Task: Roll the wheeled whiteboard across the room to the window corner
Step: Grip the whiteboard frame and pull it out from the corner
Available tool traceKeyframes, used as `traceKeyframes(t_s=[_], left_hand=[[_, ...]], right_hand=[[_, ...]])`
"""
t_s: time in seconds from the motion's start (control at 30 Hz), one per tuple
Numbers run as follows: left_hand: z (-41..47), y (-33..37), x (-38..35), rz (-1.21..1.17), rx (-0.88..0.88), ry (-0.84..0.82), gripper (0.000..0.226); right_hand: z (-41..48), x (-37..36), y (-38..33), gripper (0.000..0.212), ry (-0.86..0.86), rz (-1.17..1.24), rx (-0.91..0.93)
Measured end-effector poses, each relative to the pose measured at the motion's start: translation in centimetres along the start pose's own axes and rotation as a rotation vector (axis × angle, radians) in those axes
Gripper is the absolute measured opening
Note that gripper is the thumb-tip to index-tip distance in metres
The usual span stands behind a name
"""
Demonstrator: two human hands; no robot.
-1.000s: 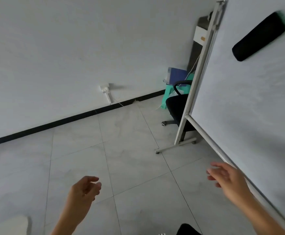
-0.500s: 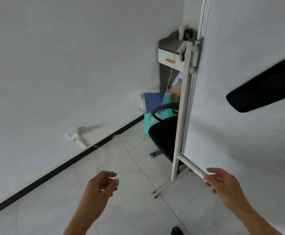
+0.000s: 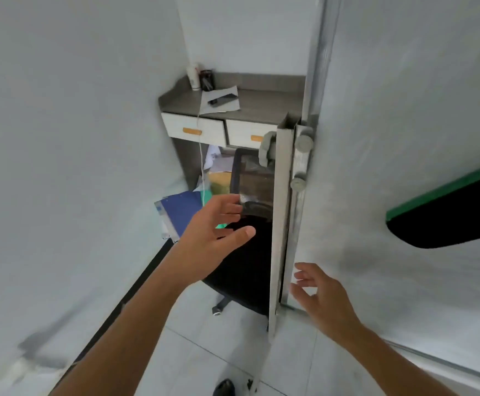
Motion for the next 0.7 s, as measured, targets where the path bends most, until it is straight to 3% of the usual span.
traceKeyframes(t_s=[0.1, 0.23, 0.53, 0.7], left_hand=[[5.5, 1.1, -1.6, 0.022, -0.145, -0.3, 0.073], [9.4, 3.2, -4.1, -0.001, -0.283, -0.623, 0.037], [8.7, 5.0, -7.3, -0.007, -0.476, -0.735, 0.039], [4.1, 6.5, -10.3, -0.083, -0.485, -0.835, 0.053]], right_hand=[[0.8, -0.8, -1.7, 0.057, 0.149, -0.079, -0.071], [1.6, -0.2, -4.9, 0.053, 0.368, -0.178, -0.223], [-0.7, 0.5, -4.2, 0.036, 0.548, -0.208, -0.432], [-6.0, 0.6, -2.8, 0.029, 0.631, -0.161, -0.489]])
Point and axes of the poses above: each hand's wrist, its own z-axis towards the middle knuckle, its own x-axis out of the back of the hand, y = z × x, the point moved 8 cm from there along z, towards the middle knuckle, and after that the axes turned 7 degrees about -x, right-handed, at the moved point
